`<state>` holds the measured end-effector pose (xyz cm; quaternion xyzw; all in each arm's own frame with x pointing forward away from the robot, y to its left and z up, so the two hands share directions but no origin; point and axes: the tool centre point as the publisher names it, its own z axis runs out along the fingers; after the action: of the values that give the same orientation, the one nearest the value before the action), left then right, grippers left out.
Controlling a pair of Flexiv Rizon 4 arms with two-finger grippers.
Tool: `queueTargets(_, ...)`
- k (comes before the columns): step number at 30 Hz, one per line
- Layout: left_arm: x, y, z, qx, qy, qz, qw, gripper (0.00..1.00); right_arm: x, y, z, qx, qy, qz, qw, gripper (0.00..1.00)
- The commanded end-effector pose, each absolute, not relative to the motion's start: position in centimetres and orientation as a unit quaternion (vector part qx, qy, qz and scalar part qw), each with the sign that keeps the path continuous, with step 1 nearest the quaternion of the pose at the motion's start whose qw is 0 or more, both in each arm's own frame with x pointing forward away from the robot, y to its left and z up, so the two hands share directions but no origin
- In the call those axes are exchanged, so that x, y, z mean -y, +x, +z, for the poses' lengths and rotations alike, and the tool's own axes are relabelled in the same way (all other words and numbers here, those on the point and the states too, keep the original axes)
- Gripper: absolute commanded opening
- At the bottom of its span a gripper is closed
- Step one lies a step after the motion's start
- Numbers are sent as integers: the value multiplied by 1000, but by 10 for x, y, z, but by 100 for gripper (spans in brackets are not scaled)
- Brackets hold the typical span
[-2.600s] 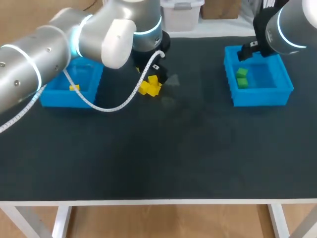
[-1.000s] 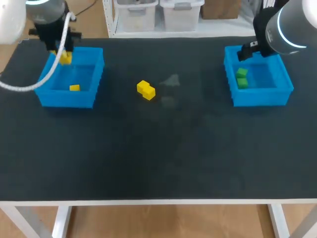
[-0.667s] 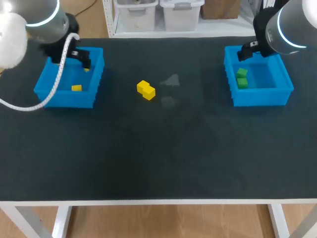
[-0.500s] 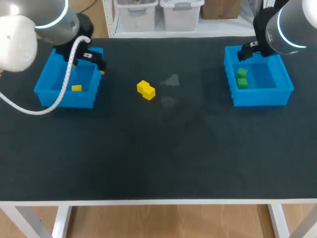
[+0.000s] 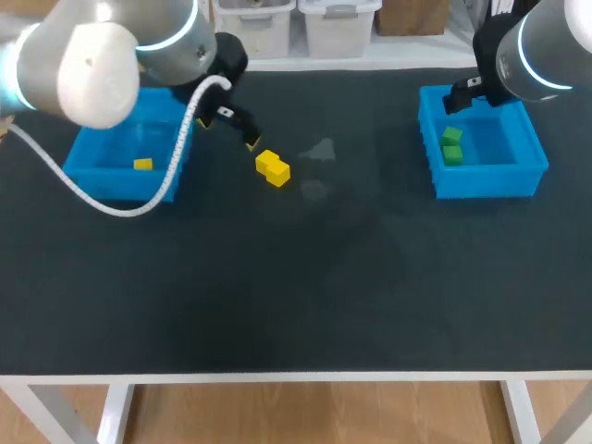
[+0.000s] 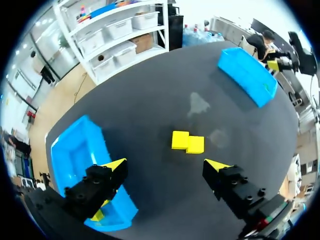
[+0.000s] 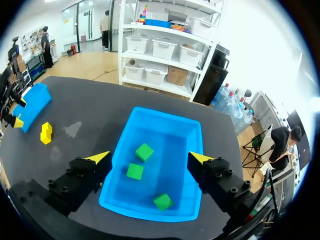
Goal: Put the green cubes in the right bin and the yellow cubes in the left bin.
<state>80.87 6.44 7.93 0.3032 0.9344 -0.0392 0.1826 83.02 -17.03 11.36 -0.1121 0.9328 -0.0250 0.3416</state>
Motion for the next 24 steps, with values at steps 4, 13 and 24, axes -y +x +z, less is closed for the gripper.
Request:
queueTargets(4,-57,818,70,-930,331,-30,158,100,171,827,113,-931,-111,-27,347,100)
queueTargets(13,-57,831,64,-918,369,-9,144,100,171,827,113,-931,-111,-27,347,100)
queueTargets(24,-30,832,55,-927,353,-31,121,100,171,827,113,-931,-111,-27,347,100)
